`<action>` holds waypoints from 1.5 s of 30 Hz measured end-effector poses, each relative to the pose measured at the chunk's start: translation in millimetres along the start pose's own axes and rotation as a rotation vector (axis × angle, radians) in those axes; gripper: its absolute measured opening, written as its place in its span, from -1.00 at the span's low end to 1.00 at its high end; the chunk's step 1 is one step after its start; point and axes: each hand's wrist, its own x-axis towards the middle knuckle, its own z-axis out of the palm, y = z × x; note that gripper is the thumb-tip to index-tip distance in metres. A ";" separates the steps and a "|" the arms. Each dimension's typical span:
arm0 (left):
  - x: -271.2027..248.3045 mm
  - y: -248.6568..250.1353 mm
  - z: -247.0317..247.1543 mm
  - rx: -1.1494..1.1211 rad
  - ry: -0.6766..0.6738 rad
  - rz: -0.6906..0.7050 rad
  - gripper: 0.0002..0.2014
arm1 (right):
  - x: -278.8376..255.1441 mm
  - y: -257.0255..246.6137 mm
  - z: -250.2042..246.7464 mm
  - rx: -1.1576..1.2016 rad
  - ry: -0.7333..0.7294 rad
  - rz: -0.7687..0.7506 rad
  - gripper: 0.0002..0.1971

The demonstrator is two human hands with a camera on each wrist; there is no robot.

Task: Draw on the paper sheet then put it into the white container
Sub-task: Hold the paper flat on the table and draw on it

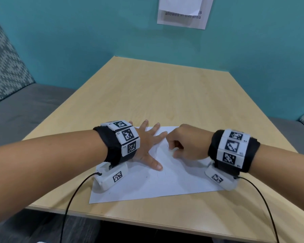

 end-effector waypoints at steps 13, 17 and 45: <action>-0.4 -1.9 1.6 0.000 0.022 -0.004 0.19 | -1.7 -0.7 -1.2 -0.011 -0.026 0.011 -0.91; -0.3 -1.1 0.5 0.012 0.011 -0.008 0.20 | -2.0 0.8 -4.0 -0.013 0.008 0.042 -0.85; -38.0 11.2 8.5 -0.063 -0.013 0.036 0.08 | 4.5 -33.5 0.7 -0.023 0.022 0.019 -0.90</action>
